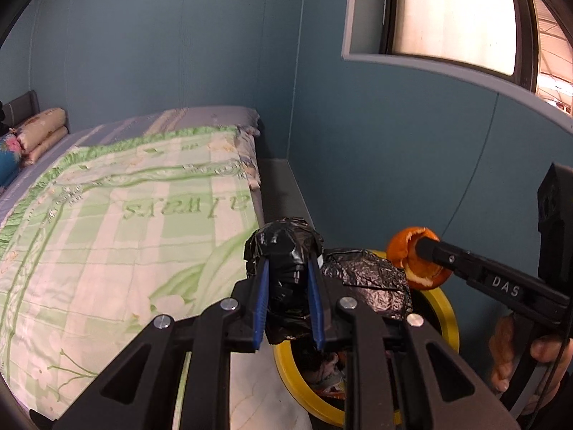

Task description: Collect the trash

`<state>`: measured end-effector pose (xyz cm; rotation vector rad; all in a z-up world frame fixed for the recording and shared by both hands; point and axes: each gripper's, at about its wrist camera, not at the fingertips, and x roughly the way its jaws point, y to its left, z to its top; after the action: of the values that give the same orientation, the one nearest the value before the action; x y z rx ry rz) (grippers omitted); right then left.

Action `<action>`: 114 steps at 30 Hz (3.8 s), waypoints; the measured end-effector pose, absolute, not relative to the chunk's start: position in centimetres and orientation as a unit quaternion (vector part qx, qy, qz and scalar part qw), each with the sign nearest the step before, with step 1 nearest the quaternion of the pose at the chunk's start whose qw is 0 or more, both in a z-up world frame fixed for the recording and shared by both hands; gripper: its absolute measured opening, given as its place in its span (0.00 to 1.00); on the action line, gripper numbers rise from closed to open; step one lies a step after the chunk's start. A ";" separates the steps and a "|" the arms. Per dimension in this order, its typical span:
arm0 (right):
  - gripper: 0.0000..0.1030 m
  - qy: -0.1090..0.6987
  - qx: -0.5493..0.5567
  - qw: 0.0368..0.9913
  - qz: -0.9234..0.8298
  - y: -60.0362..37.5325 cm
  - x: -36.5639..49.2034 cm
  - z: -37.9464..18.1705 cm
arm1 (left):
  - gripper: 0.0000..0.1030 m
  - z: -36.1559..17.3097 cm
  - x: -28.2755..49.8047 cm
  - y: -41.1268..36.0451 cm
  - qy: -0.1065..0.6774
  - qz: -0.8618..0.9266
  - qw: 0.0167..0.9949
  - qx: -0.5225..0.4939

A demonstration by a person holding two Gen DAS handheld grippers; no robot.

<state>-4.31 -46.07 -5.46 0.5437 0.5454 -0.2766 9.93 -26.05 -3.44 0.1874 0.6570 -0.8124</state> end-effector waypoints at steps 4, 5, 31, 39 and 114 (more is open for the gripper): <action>0.23 0.285 0.276 0.908 -0.136 -47.0 -3.6 -6.5 | 0.19 -5.8 10.4 -27.2 0.339 -0.387 0.851 0.104; 0.23 0.288 0.278 0.906 -0.137 -47.0 -3.6 -6.8 | 0.19 -6.3 10.5 -27.4 0.347 -0.391 0.846 0.103; 0.28 0.337 0.323 0.870 -0.157 -48.0 -2.2 -11.5 | 0.38 -11.9 11.4 -28.7 0.411 -0.411 0.808 0.095; 0.36 0.330 0.328 0.870 -0.163 -48.0 -2.1 -11.0 | 0.50 -10.6 12.0 -25.9 0.399 -0.391 0.825 0.078; 0.92 0.209 0.123 0.969 -0.047 -25.9 -0.5 -1.1 | 0.92 0.2 2.4 0.1 0.166 -0.155 0.973 -0.046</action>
<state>-0.49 -25.88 -1.11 0.2487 0.4223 -0.0941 2.40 0.10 0.16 -0.0930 0.3346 -0.3137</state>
